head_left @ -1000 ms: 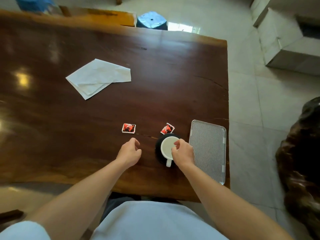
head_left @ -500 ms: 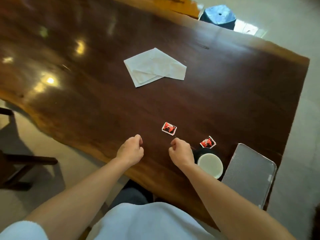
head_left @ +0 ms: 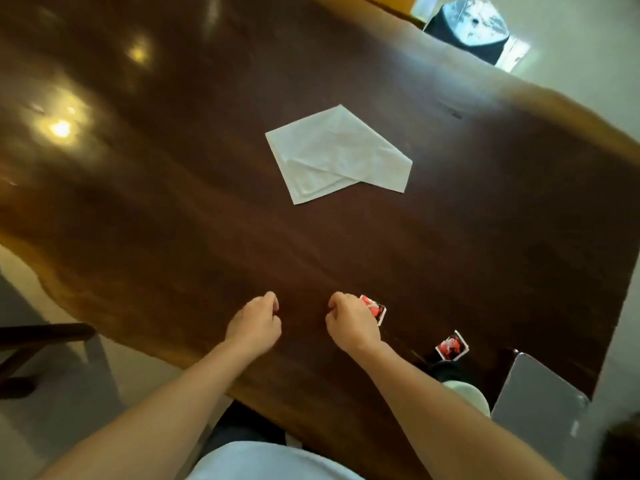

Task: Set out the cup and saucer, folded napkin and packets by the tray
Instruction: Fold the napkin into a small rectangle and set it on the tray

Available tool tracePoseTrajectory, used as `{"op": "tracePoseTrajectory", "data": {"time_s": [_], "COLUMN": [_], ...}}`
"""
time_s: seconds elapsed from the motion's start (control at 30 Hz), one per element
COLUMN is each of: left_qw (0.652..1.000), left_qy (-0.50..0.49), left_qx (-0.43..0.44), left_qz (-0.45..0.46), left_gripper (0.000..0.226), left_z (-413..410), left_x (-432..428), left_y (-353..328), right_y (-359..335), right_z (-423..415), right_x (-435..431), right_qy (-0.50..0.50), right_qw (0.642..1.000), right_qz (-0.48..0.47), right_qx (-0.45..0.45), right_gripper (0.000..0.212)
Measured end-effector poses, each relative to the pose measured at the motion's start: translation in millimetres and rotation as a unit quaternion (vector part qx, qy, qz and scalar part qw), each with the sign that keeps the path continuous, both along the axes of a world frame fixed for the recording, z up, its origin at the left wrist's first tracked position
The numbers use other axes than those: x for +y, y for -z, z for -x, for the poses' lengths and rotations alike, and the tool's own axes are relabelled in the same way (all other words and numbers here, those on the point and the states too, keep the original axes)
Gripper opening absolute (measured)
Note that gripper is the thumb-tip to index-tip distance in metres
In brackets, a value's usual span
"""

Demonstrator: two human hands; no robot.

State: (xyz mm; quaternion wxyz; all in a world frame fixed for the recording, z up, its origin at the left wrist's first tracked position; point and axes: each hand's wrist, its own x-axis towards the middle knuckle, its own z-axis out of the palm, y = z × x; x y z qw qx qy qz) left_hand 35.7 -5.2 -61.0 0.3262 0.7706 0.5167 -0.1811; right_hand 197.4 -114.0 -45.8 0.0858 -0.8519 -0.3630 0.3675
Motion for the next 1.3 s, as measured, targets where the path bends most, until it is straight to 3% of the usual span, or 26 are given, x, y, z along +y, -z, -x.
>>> {"op": "tracePoseTrajectory", "data": {"time_s": [0.2, 0.53, 0.83, 1.03, 1.3], "left_qw": [0.995, 0.959, 0.938, 0.946, 0.936], "left_qy": [0.091, 0.218, 0.23, 0.209, 0.233], "left_qx": [-0.03, -0.06, -0.043, -0.008, 0.04], "left_qz": [0.003, -0.168, -0.255, -0.247, -0.262], "left_gripper": [0.006, 0.014, 0.041, 0.043, 0.031], "left_z": [-74, -184, -235, -241, -237], "left_x": [84, 189, 226, 237, 246], "left_y": [-4, 4, 27, 41, 53], "right_y": [-5, 10, 38, 51, 57], "right_z": [-40, -123, -181, -190, -183], "right_x": [84, 179, 212, 220, 221], "right_qy": [0.026, -0.009, -0.068, -0.11, -0.052], "right_qw": [0.998, 0.987, 0.958, 0.958, 0.972], "right_qz": [0.017, -0.034, -0.05, -0.023, -0.002], "right_qx": [-0.049, -0.156, -0.273, -0.264, -0.23], "right_gripper": [0.015, 0.002, 0.026, 0.036, 0.025]}}
